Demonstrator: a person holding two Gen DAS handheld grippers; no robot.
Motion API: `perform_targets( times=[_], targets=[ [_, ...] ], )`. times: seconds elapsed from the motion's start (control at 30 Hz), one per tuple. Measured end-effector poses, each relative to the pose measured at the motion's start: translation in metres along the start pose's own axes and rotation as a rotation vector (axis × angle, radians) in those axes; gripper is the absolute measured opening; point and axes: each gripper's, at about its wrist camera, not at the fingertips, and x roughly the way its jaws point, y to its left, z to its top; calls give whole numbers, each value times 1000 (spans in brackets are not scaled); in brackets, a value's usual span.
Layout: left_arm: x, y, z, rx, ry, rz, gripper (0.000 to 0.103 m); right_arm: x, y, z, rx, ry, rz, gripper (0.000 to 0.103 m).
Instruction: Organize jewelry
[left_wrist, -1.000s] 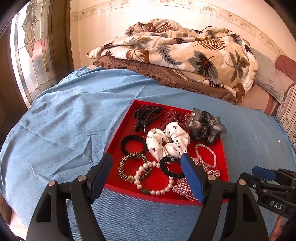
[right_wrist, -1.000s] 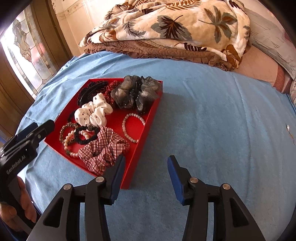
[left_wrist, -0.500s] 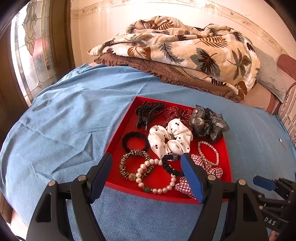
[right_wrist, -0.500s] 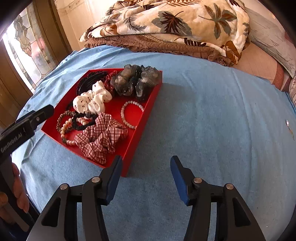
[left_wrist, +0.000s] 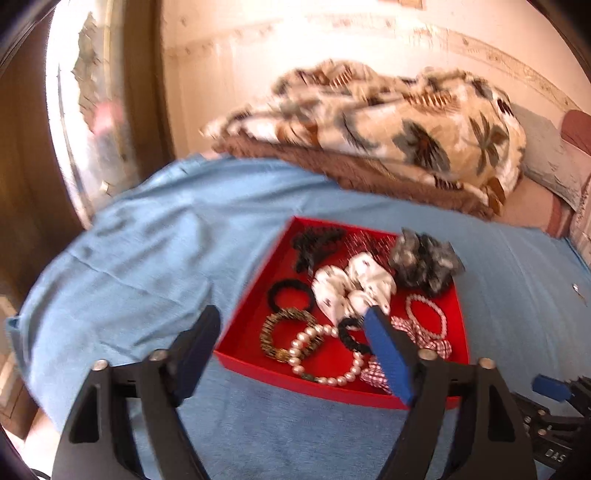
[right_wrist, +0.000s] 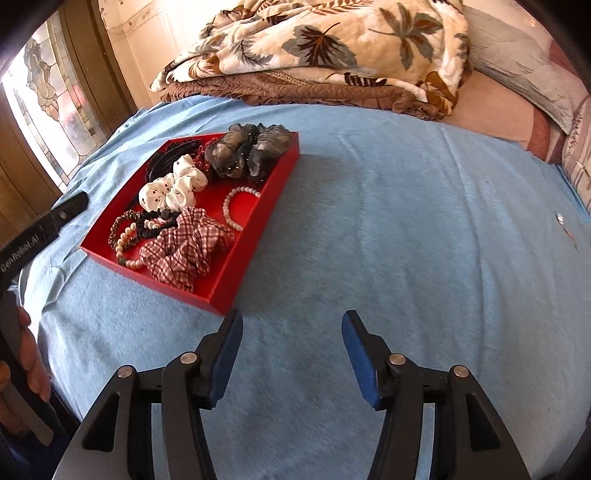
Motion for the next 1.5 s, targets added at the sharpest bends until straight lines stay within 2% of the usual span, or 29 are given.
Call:
perform_targets(
  times=[0.13,0.2,0.4,0.57,0.63,0.77,0.83,1.07,1.5],
  targets=[
    [-34,1,-2,-18,-87,59,94,-19,-11,-11,8,-30,-4,63],
    [-55,-1,-3,-21,-134,95,102,-31,-16,-16,10,-53,-11,65],
    [-108,-15,-2,3,-230,179,103,-64,-22,-26,14,-130,-18,67],
    [-143,-27,2,27,-258,175,103,-88,-19,-36,-7,-201,-19,71],
    [-154,-29,2,13,-253,142,103,-96,-19,-40,-18,-229,-24,72],
    [-166,-30,-3,-22,-263,19,103,-109,-19,-45,-30,-274,-36,75],
    [-171,-34,-9,-22,-271,-5,103,-113,-21,-48,-28,-290,-35,76],
    [-159,-52,-23,17,-175,43,103,-120,-28,-58,-24,-311,-50,78],
    [-132,-55,-39,21,-32,36,103,-118,-32,-62,-15,-295,-62,80]
  ],
)
